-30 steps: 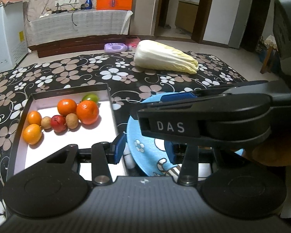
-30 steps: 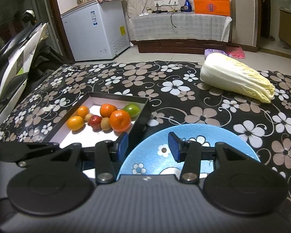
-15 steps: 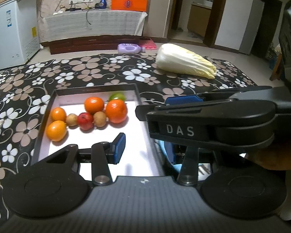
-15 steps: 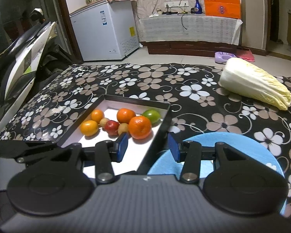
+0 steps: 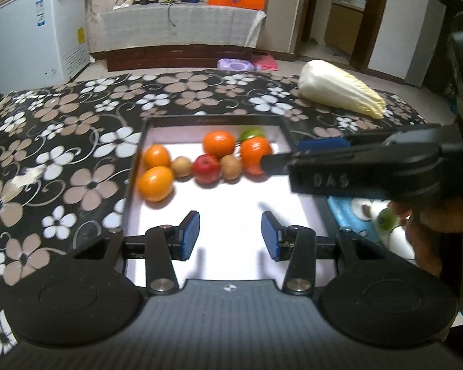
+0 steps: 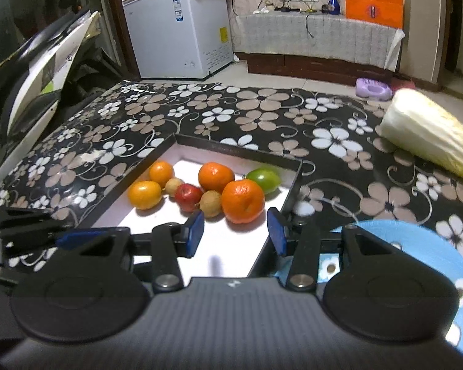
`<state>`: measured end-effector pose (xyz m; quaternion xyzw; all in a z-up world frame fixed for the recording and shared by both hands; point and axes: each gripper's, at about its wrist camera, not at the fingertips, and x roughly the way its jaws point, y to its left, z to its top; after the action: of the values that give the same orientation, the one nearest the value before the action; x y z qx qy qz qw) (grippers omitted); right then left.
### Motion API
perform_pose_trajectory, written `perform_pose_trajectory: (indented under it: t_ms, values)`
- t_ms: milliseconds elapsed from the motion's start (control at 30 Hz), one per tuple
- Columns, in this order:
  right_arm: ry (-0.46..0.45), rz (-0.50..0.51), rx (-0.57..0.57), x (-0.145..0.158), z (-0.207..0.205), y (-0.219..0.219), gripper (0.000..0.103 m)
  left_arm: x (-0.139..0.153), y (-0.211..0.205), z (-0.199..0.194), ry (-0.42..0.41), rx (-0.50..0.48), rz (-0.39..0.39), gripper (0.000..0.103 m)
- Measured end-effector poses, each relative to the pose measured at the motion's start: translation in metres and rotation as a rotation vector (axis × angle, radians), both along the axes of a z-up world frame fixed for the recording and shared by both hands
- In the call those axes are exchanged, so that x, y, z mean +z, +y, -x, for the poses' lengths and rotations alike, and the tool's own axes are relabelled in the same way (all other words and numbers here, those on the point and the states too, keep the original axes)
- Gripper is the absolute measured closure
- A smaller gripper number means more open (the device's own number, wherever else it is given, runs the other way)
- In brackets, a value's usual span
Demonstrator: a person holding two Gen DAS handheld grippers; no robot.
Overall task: Organize fruits
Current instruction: 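Move both open tools back over the fruit tray, then grasp an orange with the right tool while the left tool grasps a brown kiwi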
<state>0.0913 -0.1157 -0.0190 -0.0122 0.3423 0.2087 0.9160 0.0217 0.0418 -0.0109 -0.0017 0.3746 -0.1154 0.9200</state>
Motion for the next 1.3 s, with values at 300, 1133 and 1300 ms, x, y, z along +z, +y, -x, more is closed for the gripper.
perform_pose_trajectory:
  t_ms: [300,1133,1300]
  values:
    - [0.003,0.051,-0.012,-0.01,-0.017,0.019,0.056,-0.002,0.018,-0.004,0.014,0.022,0.023,0.053]
    - [0.049,0.025,0.026,-0.003,-0.017,0.011,0.061,-0.013,0.023,-0.029,0.045,0.079,0.037,0.053]
    - [0.032,-0.02,0.032,0.01,-0.005,-0.001,0.061,-0.012,0.003,-0.032,0.025,0.035,0.049,0.053]
